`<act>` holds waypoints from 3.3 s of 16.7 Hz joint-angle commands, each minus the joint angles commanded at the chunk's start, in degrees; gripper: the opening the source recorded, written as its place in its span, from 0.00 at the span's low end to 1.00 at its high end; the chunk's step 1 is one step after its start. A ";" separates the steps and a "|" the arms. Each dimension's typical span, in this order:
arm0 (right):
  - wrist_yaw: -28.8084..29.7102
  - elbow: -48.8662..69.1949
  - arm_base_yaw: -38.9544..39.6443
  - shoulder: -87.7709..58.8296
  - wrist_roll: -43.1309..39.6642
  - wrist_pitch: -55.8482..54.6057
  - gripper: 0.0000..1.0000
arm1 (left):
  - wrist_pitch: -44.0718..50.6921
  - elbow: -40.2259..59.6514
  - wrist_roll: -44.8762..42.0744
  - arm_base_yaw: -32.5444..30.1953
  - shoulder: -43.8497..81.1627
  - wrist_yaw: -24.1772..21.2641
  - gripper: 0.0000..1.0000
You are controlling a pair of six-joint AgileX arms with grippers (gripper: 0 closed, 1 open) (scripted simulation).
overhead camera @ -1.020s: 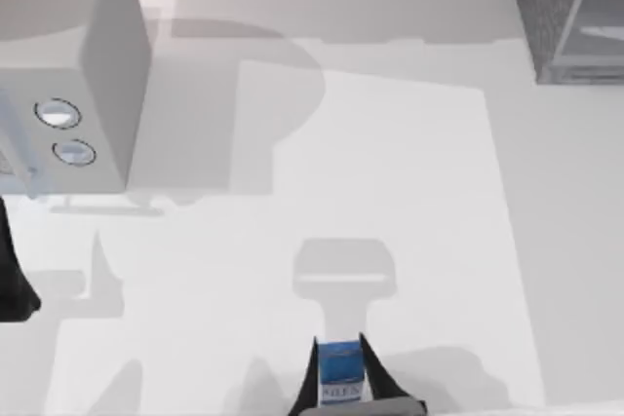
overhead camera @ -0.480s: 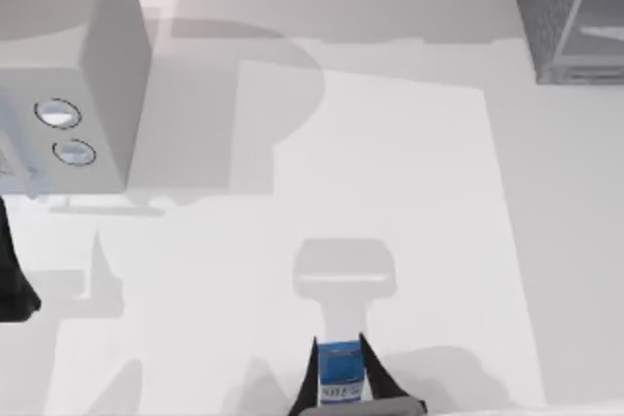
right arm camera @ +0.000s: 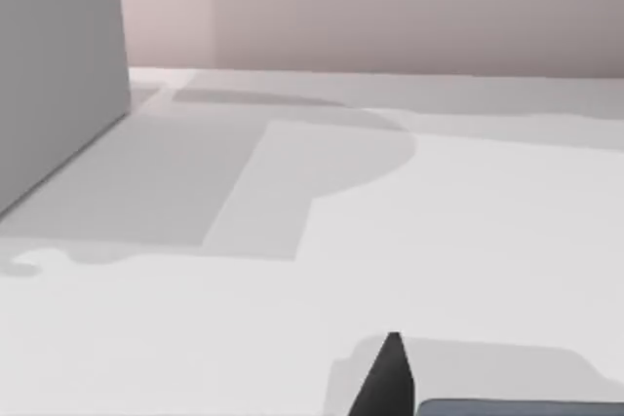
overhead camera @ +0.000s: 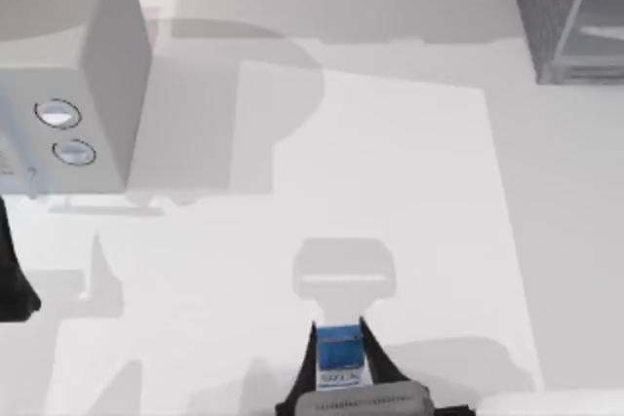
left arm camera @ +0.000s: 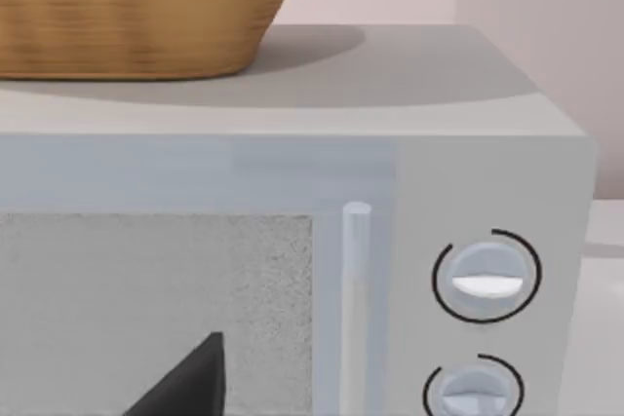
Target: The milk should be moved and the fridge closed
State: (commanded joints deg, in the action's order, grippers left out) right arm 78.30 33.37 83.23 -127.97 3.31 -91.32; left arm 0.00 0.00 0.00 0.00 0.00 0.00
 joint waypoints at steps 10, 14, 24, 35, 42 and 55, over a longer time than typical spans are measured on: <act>-8.36 -0.32 -8.55 5.29 -0.27 2.26 0.00 | 0.00 0.00 0.00 0.00 0.00 0.00 1.00; -23.16 -2.00 -25.22 13.31 -0.98 6.89 0.00 | 0.00 0.00 0.00 0.00 0.00 0.00 1.00; -67.41 -9.17 -73.72 36.46 -2.24 23.43 0.00 | 0.00 0.00 0.00 0.00 0.00 0.00 1.00; -76.43 -10.06 -82.28 40.84 -2.36 27.45 0.00 | 0.00 0.00 0.00 0.00 0.00 0.00 1.00; -80.72 6.68 -86.36 23.86 -2.70 30.28 0.00 | 0.00 0.00 0.00 0.00 0.00 0.00 1.00; -88.74 38.19 -94.33 -2.35 -3.25 35.92 0.00 | 0.00 0.00 0.00 0.00 0.00 0.00 1.00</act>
State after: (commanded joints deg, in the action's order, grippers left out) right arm -10.45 71.56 -11.09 -130.32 0.07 -55.41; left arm 0.00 0.00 0.00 0.00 0.00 0.00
